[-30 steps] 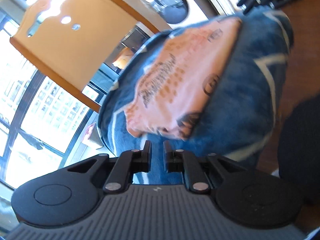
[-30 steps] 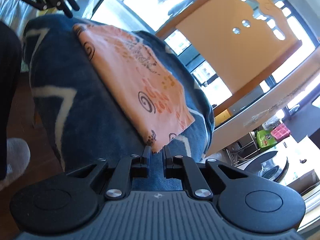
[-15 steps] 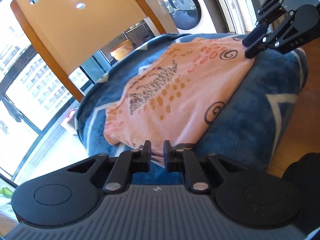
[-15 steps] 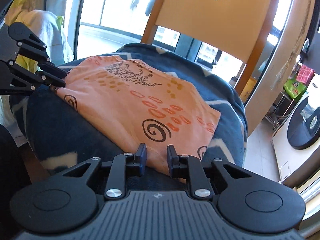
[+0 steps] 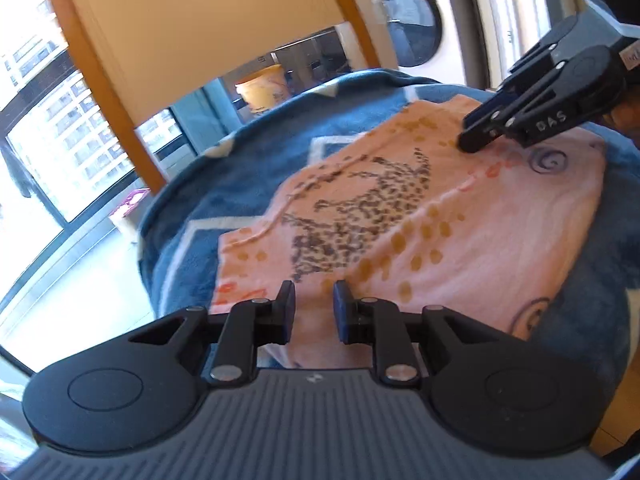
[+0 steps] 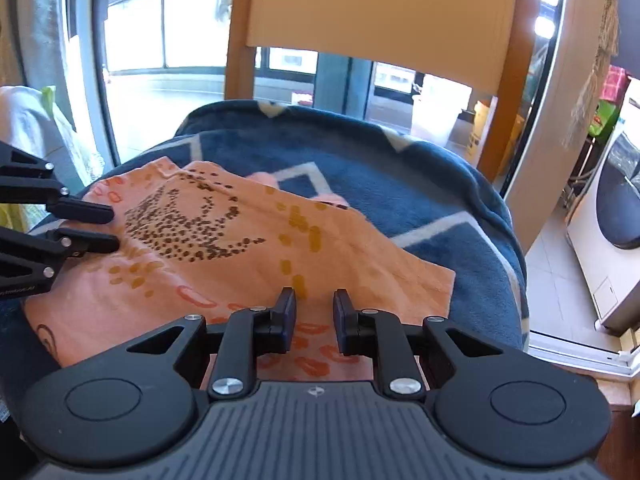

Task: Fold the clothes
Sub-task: 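Lay the folded shirt flat on the navy blanket and open both grippers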

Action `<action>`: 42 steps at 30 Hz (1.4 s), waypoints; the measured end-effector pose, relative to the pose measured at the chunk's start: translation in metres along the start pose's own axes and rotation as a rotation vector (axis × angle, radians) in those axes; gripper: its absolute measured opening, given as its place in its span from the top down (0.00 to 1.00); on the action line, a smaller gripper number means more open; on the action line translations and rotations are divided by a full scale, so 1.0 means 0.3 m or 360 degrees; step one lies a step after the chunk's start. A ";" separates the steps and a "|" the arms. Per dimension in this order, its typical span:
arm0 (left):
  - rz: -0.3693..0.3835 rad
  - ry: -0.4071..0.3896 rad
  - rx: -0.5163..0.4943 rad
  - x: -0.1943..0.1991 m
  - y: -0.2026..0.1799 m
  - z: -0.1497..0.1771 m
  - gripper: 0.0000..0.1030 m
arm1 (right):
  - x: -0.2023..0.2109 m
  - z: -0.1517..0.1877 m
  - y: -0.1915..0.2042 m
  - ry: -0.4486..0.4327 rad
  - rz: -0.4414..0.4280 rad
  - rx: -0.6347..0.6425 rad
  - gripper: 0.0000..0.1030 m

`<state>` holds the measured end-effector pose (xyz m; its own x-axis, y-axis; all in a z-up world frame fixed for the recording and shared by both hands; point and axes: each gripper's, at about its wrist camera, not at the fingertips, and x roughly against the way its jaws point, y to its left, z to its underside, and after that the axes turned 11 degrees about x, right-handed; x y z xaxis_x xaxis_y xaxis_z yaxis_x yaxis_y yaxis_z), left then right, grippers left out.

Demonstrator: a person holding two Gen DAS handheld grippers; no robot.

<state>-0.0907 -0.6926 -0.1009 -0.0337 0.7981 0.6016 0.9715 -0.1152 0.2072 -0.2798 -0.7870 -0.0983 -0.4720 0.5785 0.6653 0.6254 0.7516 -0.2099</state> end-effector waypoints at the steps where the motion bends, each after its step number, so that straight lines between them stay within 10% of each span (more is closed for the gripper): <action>1: -0.0003 -0.0035 0.0032 0.009 0.014 -0.013 0.83 | 0.003 -0.007 -0.013 -0.0013 0.0025 -0.0021 0.82; 9: 0.0162 -0.0036 0.0078 -0.109 0.015 -0.128 0.83 | -0.077 -0.093 -0.033 -0.0050 -0.0013 -0.0041 0.82; 22: 0.0008 0.0075 0.0328 -0.169 0.177 -0.072 0.74 | -0.098 -0.066 -0.146 -0.0041 0.0011 -0.0237 0.72; 42: -0.0062 -0.0001 0.0404 0.116 0.043 0.050 0.75 | 0.180 0.156 -0.046 -0.0058 -0.0005 -0.0432 0.71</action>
<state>-0.0760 -0.6574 -0.0888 -0.0723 0.7994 0.5965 0.9972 0.0679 0.0298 -0.3429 -0.7512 -0.0931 -0.4933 0.5911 0.6382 0.7652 0.6438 -0.0049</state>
